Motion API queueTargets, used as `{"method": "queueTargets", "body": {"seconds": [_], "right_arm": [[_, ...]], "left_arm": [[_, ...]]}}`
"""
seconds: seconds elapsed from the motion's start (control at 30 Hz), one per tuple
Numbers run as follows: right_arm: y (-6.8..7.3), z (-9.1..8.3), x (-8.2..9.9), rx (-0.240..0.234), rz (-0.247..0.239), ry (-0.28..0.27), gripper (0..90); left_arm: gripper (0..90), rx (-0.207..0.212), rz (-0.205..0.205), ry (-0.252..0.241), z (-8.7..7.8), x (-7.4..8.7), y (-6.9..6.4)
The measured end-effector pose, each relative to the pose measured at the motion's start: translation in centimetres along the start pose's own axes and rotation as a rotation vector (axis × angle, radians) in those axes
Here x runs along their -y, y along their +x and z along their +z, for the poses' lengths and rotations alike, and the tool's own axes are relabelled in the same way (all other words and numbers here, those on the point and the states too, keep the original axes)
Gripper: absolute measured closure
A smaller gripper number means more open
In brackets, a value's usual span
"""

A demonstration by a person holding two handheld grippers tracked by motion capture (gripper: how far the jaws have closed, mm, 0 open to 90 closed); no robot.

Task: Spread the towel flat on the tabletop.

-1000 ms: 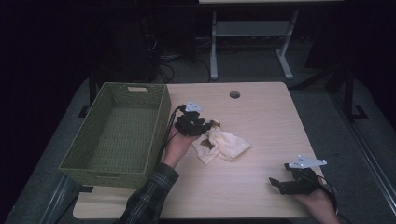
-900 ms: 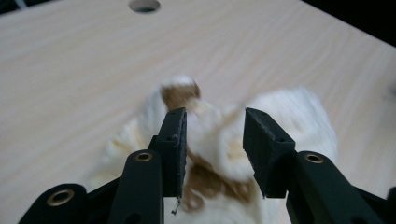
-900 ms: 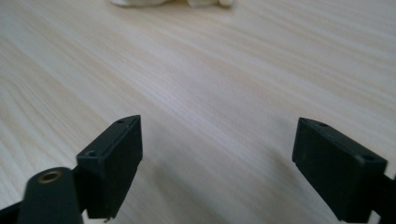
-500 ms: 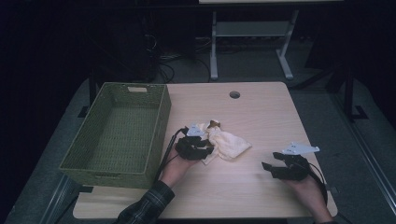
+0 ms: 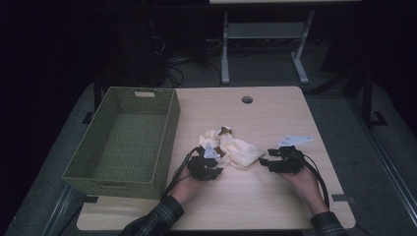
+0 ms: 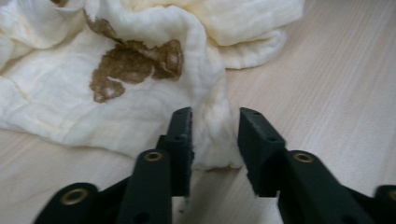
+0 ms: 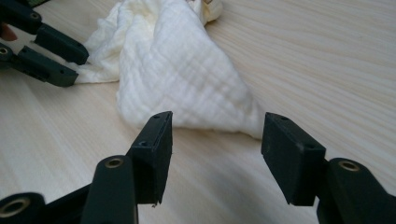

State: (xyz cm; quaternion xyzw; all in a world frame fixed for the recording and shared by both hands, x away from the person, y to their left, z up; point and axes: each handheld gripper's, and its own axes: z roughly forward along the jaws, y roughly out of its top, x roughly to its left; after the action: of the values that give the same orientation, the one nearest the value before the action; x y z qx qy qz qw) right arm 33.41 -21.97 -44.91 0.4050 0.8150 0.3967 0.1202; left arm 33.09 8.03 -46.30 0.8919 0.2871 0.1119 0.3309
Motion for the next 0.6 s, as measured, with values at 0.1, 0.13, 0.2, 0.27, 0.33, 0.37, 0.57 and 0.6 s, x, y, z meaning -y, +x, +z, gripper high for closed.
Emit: {"method": "queueTargets", "body": {"seconds": [0.1, 0.13, 0.2, 0.27, 0.33, 0.37, 0.57, 0.6], "right_arm": [[0.0, 0.9, -0.4, -0.005, -0.007, 0.002, 43.7], [0.0, 1.3, -0.5, -0.008, -0.010, 0.000, 43.8], [0.0, 1.9, -0.5, -0.004, -0.008, 0.011, 45.2], [-0.3, 2.4, -0.5, -0.007, -0.001, 0.022, 49.8], [-0.5, 2.7, -0.4, 0.001, 0.001, 0.030, 56.1], [-0.6, 2.9, -0.3, 0.005, 0.008, 0.033, 61.6], [-1.0, 3.1, -0.3, 0.015, 0.003, 0.017, 88.8], [-1.0, 2.9, -0.3, 0.014, 0.003, 0.012, 89.2]], "left_arm": [[79.9, 0.003, -0.020, 0.002, -0.1, 0.1, 0.5], [81.7, 0.012, -0.031, 0.002, -0.1, 0.1, 0.7], [83.1, 0.030, -0.051, 0.002, -0.1, 0.1, 1.1], [83.4, 0.031, -0.053, 0.002, -0.1, 0.1, 1.1], [83.4, 0.020, -0.041, 0.006, -0.1, 0.1, 0.9], [83.4, 0.016, -0.038, 0.007, -0.1, 0.1, 0.8], [83.4, 0.019, -0.043, 0.010, -0.1, 0.0, 0.9], [83.4, 0.020, -0.043, 0.010, -0.1, 0.0, 0.9]]}}
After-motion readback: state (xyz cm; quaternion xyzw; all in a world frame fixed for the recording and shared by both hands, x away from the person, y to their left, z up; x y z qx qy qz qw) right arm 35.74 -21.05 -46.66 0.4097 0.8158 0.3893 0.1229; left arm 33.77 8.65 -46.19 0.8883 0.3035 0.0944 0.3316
